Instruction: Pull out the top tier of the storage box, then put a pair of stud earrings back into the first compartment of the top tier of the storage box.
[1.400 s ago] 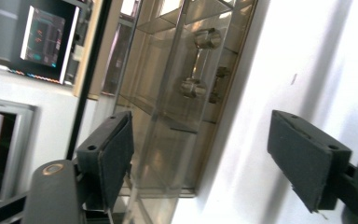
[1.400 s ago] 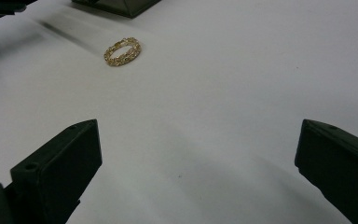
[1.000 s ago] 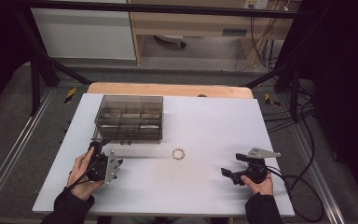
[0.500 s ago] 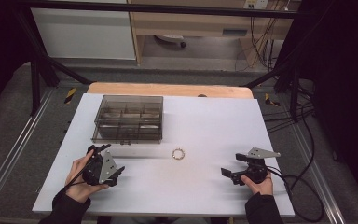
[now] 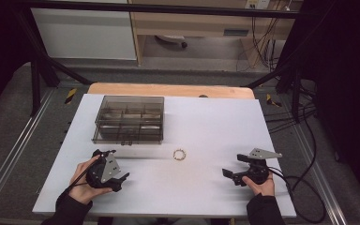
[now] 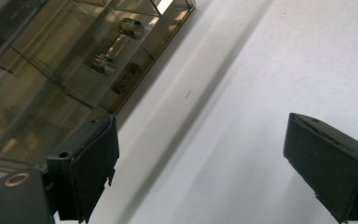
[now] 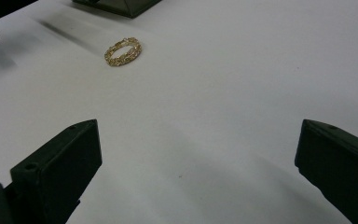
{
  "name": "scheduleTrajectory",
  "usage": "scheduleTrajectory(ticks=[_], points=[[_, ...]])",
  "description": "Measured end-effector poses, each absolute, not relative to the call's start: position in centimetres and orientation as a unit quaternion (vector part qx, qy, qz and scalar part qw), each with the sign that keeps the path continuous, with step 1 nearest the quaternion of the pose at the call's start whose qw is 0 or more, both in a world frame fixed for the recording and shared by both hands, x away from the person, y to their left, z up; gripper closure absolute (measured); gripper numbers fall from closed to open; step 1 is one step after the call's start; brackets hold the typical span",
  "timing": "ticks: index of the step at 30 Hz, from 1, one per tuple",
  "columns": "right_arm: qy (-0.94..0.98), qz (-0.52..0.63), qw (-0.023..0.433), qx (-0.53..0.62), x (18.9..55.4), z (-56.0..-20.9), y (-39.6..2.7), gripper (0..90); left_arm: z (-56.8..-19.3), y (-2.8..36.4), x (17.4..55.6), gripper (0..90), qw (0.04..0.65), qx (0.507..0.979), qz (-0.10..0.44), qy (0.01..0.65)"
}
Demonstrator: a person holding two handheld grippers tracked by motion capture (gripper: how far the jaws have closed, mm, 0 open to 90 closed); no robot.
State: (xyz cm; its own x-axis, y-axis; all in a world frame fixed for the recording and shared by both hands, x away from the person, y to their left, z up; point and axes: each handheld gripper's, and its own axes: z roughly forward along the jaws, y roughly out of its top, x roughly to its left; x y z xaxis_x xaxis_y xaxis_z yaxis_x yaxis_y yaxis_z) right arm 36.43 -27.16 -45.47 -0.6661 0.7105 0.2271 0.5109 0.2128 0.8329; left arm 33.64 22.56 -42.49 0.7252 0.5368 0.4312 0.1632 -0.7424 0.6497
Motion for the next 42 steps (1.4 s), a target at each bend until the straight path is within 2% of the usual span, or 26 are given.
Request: scheduleTrajectory(ticks=[15,42], points=[[0.773,0.485,0.102,0.396,36.4,-45.5,-27.1,0.9,-43.5,21.1,33.7,10.7,0.332,0.883,0.235,0.233],[0.772,0.485,0.103,0.397,36.4,-45.5,-27.1,0.9,-43.2,18.5,33.9,11.2,0.385,0.870,0.149,0.269]])
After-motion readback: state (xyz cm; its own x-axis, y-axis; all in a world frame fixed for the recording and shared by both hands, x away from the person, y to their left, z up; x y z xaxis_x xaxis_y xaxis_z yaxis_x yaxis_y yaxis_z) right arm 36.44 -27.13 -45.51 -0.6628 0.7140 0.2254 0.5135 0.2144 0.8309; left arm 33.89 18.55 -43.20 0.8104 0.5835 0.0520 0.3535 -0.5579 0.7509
